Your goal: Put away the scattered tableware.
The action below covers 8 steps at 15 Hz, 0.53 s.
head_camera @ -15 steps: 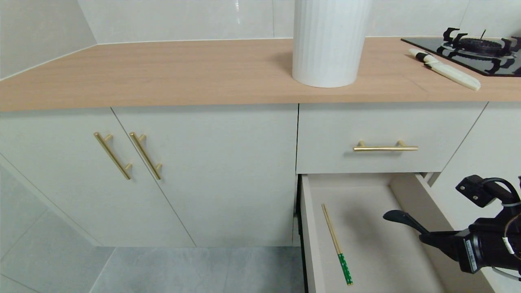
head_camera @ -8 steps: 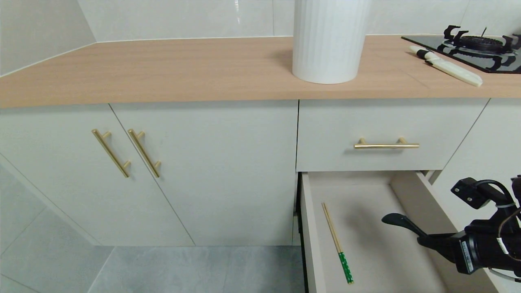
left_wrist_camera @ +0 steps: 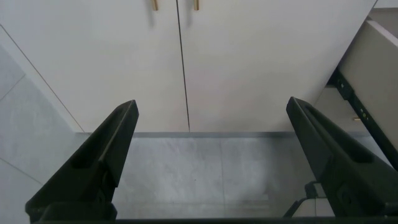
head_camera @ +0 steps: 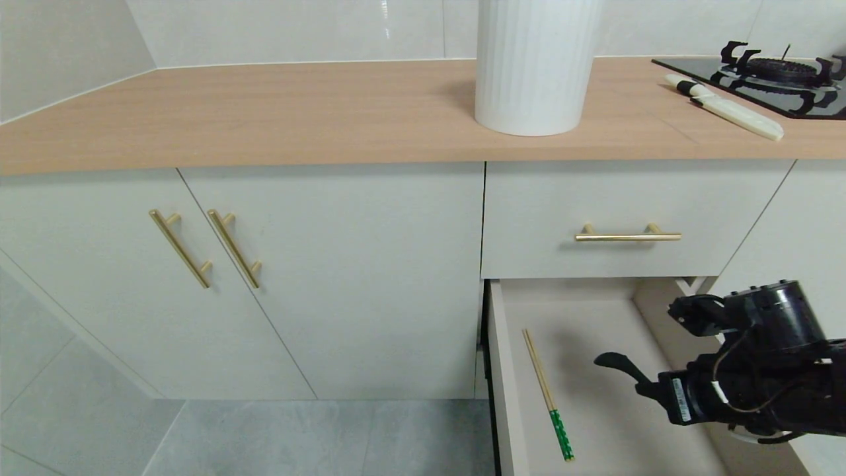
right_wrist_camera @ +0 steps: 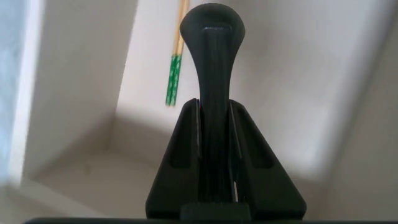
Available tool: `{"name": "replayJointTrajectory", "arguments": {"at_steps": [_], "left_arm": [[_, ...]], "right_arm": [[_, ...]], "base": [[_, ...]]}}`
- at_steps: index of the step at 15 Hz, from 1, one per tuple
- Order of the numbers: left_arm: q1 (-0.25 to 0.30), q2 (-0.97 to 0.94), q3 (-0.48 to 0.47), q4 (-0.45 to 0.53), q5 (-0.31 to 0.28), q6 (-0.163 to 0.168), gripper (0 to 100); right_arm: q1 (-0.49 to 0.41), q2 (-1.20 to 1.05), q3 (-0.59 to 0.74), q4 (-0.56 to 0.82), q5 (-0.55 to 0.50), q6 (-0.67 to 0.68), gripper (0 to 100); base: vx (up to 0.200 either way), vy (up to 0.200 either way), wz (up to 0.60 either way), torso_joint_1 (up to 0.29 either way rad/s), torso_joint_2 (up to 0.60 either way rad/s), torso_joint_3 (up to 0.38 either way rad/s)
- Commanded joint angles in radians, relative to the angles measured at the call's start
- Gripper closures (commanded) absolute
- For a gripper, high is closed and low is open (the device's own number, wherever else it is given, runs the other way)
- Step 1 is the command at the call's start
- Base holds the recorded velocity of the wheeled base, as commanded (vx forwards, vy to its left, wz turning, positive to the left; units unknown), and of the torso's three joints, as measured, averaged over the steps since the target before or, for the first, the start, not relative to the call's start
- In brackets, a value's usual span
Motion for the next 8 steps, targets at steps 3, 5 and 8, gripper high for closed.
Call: {"name": "replayJointTrajectory", "arguments": {"at_steps": [3,5,8], "left_arm": [[0.0,0.001,0.0,0.0,0.0,0.001,0],[0.0,0.001,0.0,0.0,0.0,0.001,0],[0.0,0.001,0.0,0.0,0.0,0.001,0]], "right_arm": [[0.027,0.289,-0.003,-0.192,-0.067,0.054,100],[0.022,0.368,0.019,-0.323,-0.101,0.055,100],[0.022,0.443,0.045,-0.491,-0.127,0.055,100]], "base": [[0.0,0.0,0.0,0.0,0.0,0.0],[0.0,0.0,0.0,0.0,0.0,0.0],[0.0,0.0,0.0,0.0,0.0,0.0]]}}
